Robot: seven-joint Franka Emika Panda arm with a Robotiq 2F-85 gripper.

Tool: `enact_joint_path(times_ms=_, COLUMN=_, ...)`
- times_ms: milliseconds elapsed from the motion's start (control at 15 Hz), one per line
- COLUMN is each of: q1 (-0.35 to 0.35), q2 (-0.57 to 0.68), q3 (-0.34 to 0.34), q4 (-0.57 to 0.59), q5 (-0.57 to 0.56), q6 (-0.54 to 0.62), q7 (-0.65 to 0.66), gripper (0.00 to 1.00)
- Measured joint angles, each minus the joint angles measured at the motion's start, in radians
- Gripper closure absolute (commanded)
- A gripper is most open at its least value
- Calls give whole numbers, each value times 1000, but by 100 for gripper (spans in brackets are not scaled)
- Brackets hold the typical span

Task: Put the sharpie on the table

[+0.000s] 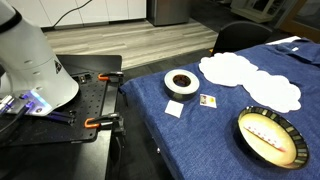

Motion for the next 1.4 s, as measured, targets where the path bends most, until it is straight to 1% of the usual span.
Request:
enact_joint_path(times_ms=333, q1=-58, q2=142, q3=-9, q4=88, q5=10, q6=157, q7=179, gripper=0)
enact_joint_path(times_ms=600, q1=-107, q2=241, q3=-19, q4=121, q5=9, q6=276, q7=334, gripper=0)
enact_joint_path(times_ms=800, q1=-133, q2=314, q3=-38, q4=138, q5=5, q6=344, q7=422, gripper=0)
enact_joint_path(times_ms=1000, q1=-146, q2=380, q3=-75, q4=156, q5=4, q6=390, q7=484, gripper=0)
enact_joint_path(times_ms=1133, q1=-149, q2=413, q3=-99, q4=167, q5=2, q6=402, q7=500, gripper=0)
enact_joint_path(times_ms=1400, q1=-139, q2=415, q3=-99, q4=167, q5=2, q6=402, q7=499, gripper=0)
